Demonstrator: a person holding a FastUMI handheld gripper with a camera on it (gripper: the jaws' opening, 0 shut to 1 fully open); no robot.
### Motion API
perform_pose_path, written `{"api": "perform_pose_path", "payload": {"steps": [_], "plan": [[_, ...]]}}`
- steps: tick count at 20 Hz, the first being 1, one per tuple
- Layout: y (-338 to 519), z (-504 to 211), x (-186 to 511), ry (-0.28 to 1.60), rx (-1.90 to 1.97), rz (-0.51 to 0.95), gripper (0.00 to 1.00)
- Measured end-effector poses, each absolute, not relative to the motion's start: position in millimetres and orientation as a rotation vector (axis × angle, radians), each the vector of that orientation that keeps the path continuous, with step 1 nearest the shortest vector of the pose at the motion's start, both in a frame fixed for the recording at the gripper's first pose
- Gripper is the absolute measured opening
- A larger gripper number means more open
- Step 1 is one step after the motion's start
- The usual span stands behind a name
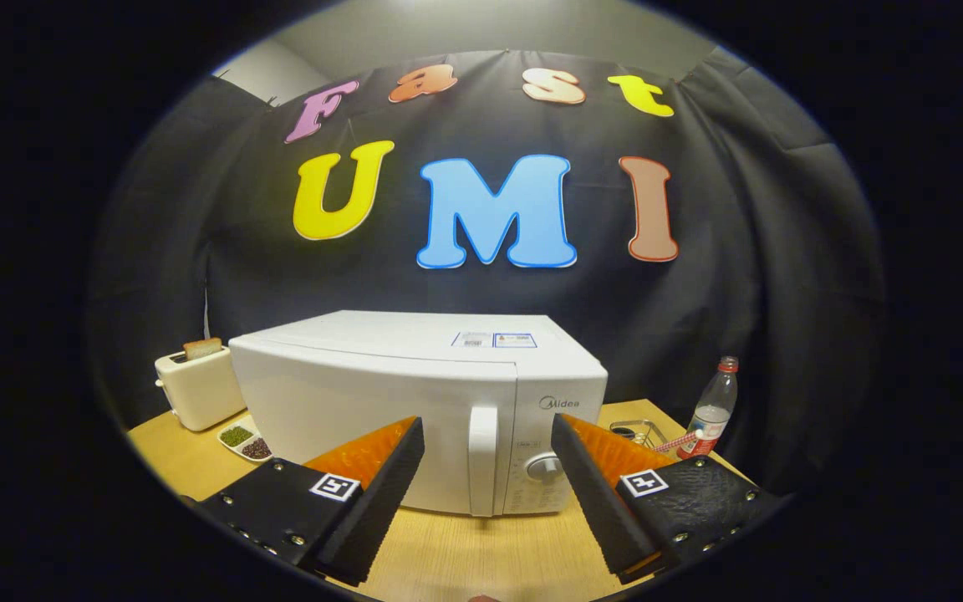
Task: Open the microwave, put the food inside, and close the microwave door.
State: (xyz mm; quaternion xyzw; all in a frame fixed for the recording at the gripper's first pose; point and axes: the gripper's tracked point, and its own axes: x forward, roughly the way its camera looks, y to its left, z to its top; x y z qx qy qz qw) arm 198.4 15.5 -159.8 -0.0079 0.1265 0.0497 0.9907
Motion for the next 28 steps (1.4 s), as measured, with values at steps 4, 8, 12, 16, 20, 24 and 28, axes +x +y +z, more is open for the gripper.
{"api": "perform_pose_path", "payload": {"steps": [4, 8, 12, 16, 20, 24, 28], "plan": [[16.1, -198.4, 215.1, 0.341, -0.030, 0.095, 0.95], [15.4, -213.8, 224.6, 0.374, 0.001, 0.096, 0.69], [21.5, -218.6, 227.3, 0.383, 0.009, 0.097, 0.37], [22.7, -221.8, 230.6, 0.387, 0.000, 0.064, 0.27], [24.3, -218.3, 224.9, 0.412, 0.019, 0.102, 0.13], [23.8, -219.3, 217.5, 0.449, -0.014, 0.106, 0.13], [31.6, -214.0, 176.7, 0.409, -0.074, 0.098, 0.13]]}}
